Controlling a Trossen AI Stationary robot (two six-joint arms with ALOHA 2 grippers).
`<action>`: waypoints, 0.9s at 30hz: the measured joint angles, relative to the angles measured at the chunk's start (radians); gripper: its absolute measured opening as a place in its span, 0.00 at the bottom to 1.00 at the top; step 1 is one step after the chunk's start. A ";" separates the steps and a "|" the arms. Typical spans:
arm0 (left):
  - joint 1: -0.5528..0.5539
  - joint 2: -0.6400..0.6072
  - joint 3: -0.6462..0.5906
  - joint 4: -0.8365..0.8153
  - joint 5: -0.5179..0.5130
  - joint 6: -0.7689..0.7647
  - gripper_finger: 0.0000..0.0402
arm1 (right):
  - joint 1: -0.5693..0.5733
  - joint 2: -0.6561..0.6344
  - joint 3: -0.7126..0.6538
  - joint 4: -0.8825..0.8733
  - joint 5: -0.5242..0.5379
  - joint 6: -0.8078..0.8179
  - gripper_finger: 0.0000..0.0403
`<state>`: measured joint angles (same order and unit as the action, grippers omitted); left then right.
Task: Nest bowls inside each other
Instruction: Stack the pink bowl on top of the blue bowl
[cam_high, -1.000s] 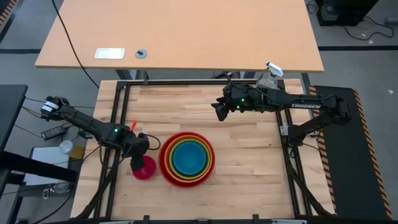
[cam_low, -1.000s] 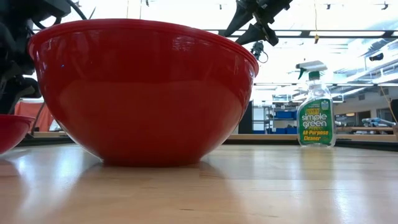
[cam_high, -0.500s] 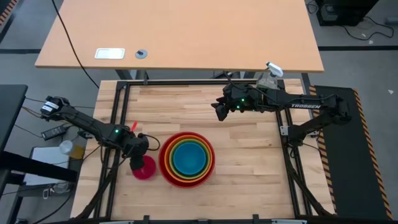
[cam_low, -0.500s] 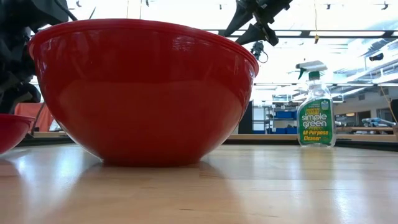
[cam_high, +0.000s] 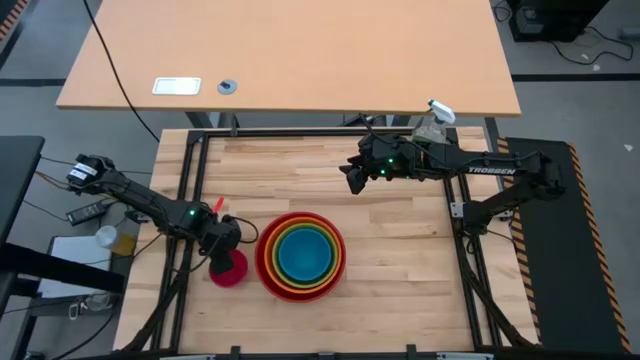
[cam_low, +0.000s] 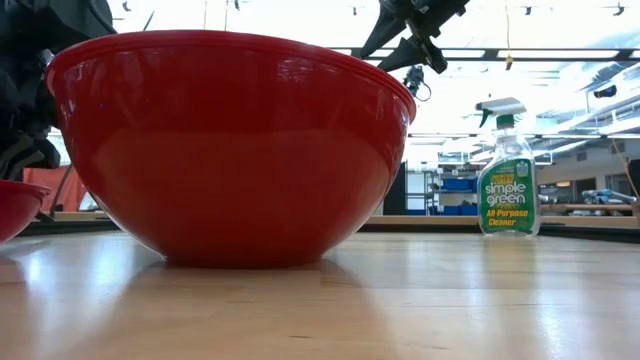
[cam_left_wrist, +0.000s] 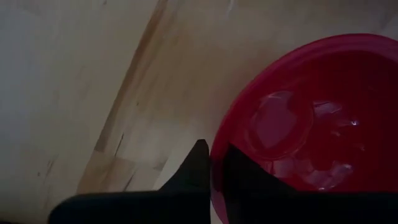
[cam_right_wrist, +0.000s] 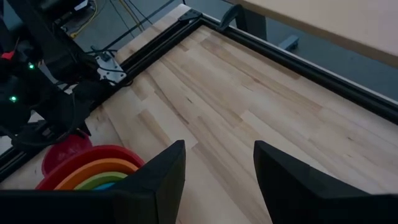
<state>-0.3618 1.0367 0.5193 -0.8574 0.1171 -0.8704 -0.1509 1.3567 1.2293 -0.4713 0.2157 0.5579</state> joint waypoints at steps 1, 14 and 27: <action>0.000 0.000 0.004 -0.005 -0.003 -0.005 0.03 | 0.000 0.000 0.000 0.000 0.000 0.000 0.49; 0.000 -0.085 0.177 -0.122 -0.040 0.000 0.03 | 0.000 0.000 0.000 -0.002 0.001 0.032 0.49; 0.105 -0.011 0.464 -0.191 -0.088 0.136 0.03 | 0.000 0.000 0.000 -0.003 0.004 0.070 0.49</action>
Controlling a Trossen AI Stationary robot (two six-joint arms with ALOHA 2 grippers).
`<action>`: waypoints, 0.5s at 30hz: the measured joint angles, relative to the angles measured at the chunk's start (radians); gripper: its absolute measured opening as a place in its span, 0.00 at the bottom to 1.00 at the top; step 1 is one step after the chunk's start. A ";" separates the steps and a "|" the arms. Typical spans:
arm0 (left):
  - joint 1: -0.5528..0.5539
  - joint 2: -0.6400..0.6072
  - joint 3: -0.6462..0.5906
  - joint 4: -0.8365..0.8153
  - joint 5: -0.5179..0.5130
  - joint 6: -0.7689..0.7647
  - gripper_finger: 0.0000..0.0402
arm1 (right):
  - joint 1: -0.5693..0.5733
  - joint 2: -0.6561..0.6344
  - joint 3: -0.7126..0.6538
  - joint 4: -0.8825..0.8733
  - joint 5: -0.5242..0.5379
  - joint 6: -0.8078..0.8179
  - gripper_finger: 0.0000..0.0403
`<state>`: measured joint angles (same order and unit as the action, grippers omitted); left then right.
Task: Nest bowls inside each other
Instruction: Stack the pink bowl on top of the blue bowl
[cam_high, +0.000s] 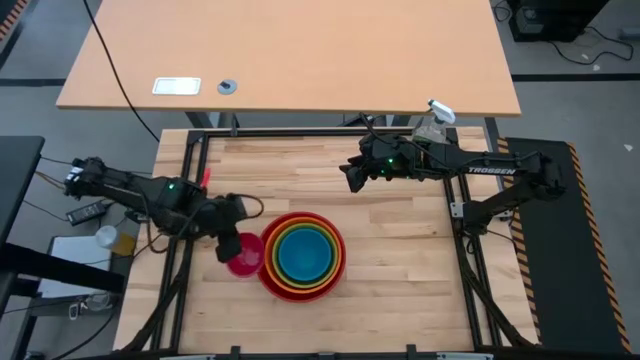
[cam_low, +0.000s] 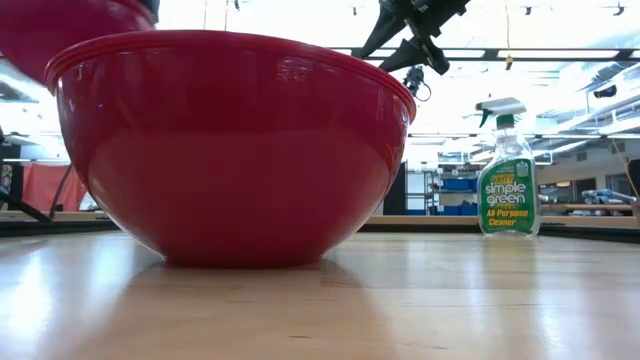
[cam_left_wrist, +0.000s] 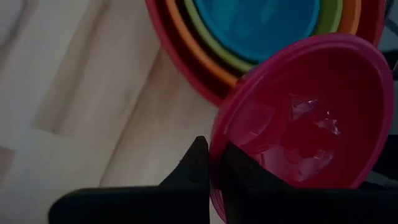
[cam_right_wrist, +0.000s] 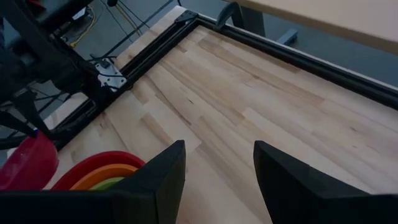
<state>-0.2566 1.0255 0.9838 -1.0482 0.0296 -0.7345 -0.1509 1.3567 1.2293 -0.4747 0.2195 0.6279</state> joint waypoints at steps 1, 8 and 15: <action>0.014 0.018 0.018 0.000 0.000 0.020 0.03 | 0.000 0.000 0.000 0.000 0.000 0.002 0.49; 0.094 0.188 0.191 -0.015 0.008 0.198 0.03 | -0.007 0.000 0.000 -0.065 0.000 0.036 0.47; 0.179 0.412 0.370 -0.010 0.025 0.383 0.03 | -0.013 0.000 0.001 -0.143 -0.002 0.058 0.44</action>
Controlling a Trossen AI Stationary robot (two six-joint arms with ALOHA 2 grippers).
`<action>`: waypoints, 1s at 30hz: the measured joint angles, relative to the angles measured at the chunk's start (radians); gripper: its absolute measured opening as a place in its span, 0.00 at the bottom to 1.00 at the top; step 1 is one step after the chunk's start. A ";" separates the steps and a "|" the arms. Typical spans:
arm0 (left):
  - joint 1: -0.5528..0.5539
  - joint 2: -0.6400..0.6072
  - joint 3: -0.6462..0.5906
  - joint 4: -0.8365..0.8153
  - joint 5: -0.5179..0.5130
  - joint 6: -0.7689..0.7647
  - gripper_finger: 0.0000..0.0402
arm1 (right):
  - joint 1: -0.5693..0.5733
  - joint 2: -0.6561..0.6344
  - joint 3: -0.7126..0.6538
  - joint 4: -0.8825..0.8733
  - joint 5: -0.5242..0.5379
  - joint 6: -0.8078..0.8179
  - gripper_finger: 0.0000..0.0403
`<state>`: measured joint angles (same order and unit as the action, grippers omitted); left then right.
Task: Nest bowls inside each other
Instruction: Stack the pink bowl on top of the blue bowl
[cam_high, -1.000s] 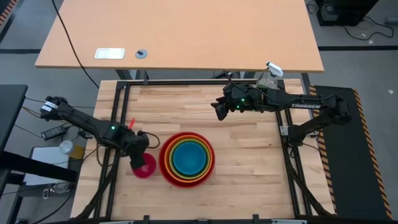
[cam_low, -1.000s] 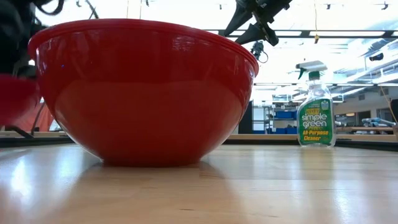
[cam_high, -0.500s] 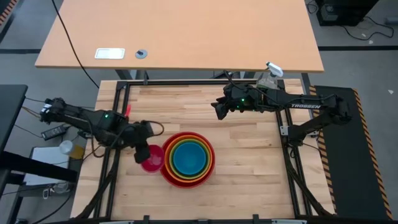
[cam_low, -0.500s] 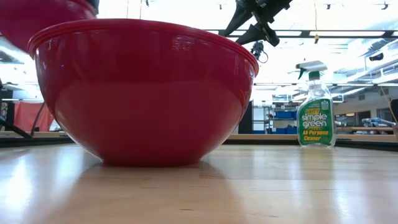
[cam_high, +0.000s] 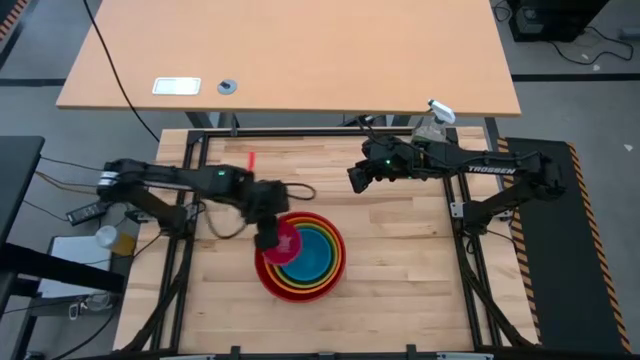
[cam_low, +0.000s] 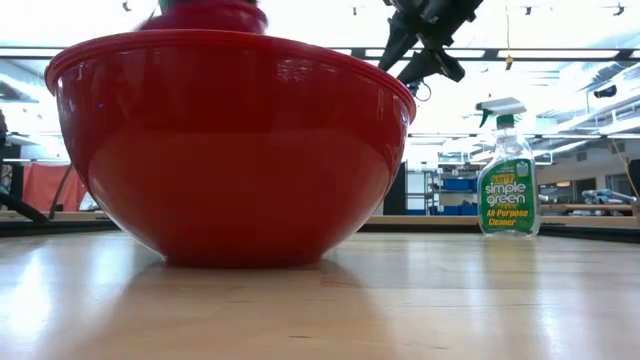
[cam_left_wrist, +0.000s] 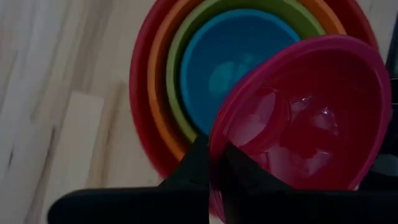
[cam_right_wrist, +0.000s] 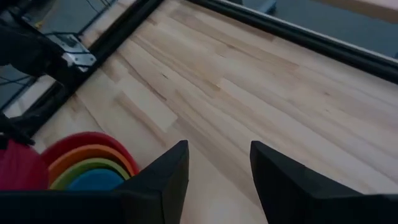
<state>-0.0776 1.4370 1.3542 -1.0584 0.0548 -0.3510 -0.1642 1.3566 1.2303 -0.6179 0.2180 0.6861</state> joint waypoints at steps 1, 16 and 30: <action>0.007 0.034 0.021 0.002 0.010 0.018 0.03 | 0.000 -0.001 0.005 -0.023 -0.001 0.000 0.44; 0.014 0.335 0.162 0.017 -0.022 0.069 0.03 | -0.035 -0.130 0.078 -0.224 0.098 -0.086 0.43; -0.034 0.466 0.162 0.055 -0.039 0.039 0.15 | -0.041 -0.206 0.078 -0.248 0.114 -0.167 0.43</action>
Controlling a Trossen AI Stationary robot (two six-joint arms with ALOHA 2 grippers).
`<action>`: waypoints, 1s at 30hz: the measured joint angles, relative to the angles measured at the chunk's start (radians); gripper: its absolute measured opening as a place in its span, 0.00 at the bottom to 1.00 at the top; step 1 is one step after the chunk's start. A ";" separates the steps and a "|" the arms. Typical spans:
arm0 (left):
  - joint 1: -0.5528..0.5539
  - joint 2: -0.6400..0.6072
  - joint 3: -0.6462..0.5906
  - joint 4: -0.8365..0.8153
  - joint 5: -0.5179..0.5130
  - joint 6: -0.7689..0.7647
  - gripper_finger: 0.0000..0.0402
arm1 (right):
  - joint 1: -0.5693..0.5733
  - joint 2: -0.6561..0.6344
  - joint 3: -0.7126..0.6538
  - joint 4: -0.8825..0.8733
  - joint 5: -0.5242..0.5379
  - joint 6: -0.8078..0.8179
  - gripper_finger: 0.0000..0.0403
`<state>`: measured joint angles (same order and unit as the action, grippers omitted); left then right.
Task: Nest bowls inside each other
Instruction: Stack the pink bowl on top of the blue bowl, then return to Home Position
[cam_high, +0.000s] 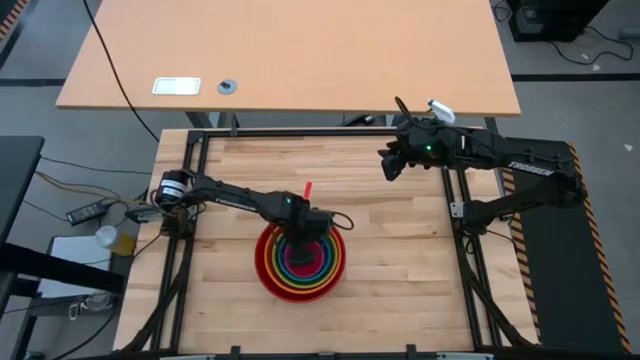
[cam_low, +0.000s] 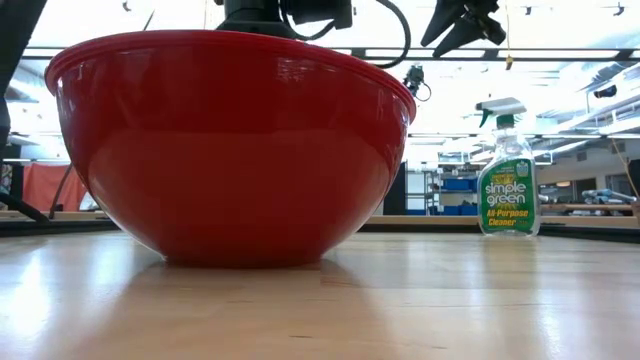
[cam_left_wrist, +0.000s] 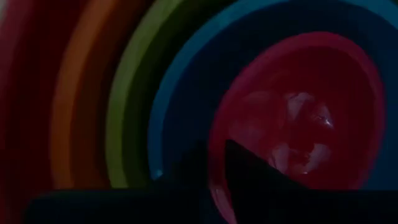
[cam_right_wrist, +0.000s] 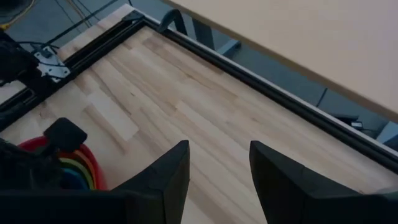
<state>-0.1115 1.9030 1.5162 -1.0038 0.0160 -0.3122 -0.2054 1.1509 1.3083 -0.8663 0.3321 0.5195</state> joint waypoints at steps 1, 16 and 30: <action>-0.004 0.006 0.000 0.002 -0.001 -0.006 0.18 | 0.000 0.002 0.000 -0.001 -0.012 -0.001 0.43; -0.008 -0.103 0.000 0.015 -0.004 -0.087 0.62 | 0.020 0.000 -0.001 -0.011 -0.038 0.000 0.43; -0.003 -0.364 -0.002 0.039 -0.210 0.120 0.64 | -0.061 -0.245 -0.247 0.079 -0.119 0.101 0.43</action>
<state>-0.1142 1.5391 1.5143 -0.9643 -0.1935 -0.1917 -0.2664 0.9062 1.0615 -0.7870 0.2131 0.6206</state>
